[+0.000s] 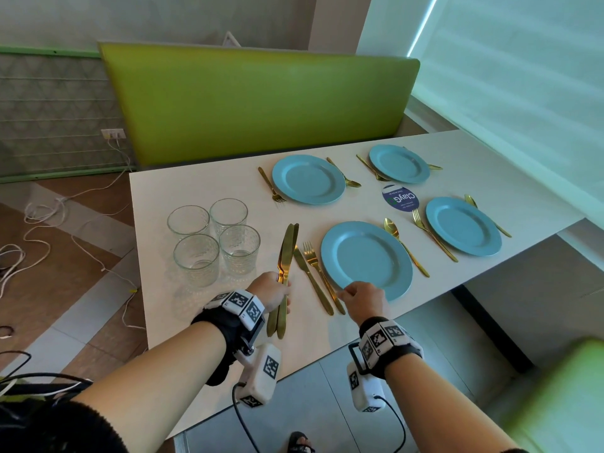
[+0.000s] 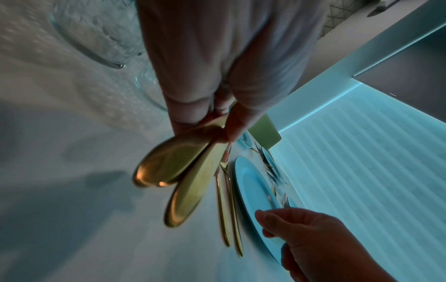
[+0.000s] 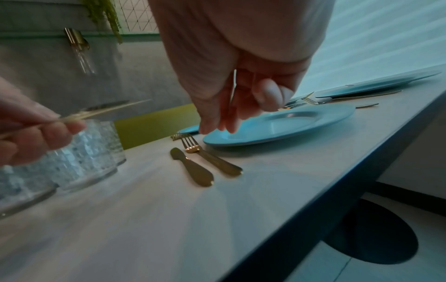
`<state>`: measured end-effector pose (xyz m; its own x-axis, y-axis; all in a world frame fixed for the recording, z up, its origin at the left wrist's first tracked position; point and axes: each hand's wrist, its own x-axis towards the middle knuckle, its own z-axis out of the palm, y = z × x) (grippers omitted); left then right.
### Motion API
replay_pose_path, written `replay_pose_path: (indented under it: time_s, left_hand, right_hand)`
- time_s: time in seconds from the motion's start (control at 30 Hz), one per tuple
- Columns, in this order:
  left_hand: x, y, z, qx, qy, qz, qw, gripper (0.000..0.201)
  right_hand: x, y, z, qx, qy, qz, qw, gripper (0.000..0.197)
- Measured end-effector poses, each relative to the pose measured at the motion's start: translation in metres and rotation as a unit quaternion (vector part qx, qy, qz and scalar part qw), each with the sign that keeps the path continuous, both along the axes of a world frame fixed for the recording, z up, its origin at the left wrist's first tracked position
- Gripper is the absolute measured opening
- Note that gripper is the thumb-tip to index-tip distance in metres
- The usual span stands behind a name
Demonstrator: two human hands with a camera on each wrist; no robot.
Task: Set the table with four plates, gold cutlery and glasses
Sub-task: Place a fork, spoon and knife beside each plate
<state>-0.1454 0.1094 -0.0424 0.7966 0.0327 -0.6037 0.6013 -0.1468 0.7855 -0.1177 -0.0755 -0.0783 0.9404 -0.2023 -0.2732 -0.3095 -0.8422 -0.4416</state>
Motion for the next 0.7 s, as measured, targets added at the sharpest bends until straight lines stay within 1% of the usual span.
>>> replay_pose_path:
  time_s: [0.07,0.13,0.2,0.3,0.43,0.7]
  left_hand:
    - [0.000,-0.001,0.003,-0.004,-0.004,0.000,1.000,0.019]
    - [0.001,-0.001,0.007,-0.006,-0.008,0.004,1.000,0.016]
    - [0.002,0.001,0.010,-0.003,-0.014,0.006,1.000,0.019]
    - [0.001,0.005,0.011,0.011,-0.023,0.003,1.000,0.020]
    - [-0.005,0.013,0.007,0.029,-0.020,0.009,0.999,0.019]
    - [-0.015,0.020,-0.003,0.051,-0.006,0.007,0.999,0.021]
  right_hand:
    - [-0.002,0.009,0.001,0.015,0.009,0.021,1.000,0.014]
    - [-0.003,0.019,0.000,0.007,0.013,0.038,0.999,0.014]
    - [-0.003,0.026,-0.006,0.003,0.019,0.046,0.999,0.014]
    - [-0.002,0.033,-0.017,0.014,0.017,0.038,0.999,0.019]
    - [0.002,0.036,-0.029,0.025,0.011,0.028,0.999,0.021]
    - [-0.001,0.036,-0.044,-0.004,-0.004,0.039,0.999,0.018]
